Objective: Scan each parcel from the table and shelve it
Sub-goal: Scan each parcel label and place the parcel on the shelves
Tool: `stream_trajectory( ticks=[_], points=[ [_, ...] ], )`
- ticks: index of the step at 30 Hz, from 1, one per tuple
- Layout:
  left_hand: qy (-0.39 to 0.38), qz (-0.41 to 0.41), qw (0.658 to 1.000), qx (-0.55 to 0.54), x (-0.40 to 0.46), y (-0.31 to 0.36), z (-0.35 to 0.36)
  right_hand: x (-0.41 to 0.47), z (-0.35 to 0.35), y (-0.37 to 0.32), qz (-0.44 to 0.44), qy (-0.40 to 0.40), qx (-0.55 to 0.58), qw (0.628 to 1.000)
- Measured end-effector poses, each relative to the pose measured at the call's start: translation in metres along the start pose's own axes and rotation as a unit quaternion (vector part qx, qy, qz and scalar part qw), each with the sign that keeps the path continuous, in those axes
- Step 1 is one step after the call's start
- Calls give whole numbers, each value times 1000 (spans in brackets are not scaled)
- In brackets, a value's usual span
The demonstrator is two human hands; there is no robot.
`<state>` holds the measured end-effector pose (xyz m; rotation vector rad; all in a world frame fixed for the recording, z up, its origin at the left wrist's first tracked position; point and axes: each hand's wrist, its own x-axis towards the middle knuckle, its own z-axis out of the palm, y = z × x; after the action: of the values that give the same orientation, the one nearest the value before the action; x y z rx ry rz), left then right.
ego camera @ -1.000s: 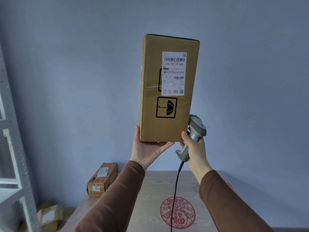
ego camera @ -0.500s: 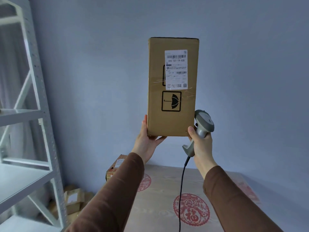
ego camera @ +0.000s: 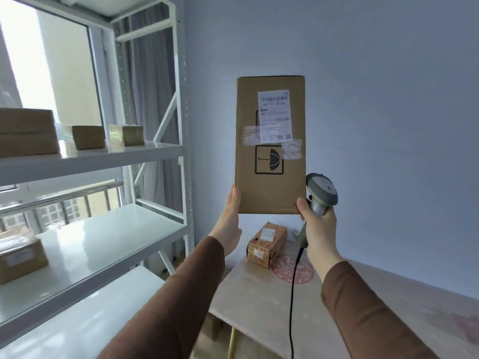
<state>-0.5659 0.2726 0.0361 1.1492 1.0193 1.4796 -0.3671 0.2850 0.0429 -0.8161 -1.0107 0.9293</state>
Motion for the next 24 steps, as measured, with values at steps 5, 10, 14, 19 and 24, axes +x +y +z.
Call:
stream_trajectory(
  ticks=[5, 10, 14, 19, 24],
  points=[
    [68, 14, 995, 71, -28, -6, -112, -52, 86, 54, 55, -21, -28, 998],
    [151, -63, 981, 100, -72, -8, -199, -108, 152, 111, 111, -70, -53, 990],
    [210, -102, 967, 105, -94, -9, -255, -136, 200, 138, 146, -100, -82, 981],
    [251, -118, 954, 114, -103, 0, -314, -143, 257, 156, 151, -168, -117, 967],
    [273, -125, 948, 110, -96, 14, -359, -134, 314, 170, 157, -214, -116, 957]
  ],
)
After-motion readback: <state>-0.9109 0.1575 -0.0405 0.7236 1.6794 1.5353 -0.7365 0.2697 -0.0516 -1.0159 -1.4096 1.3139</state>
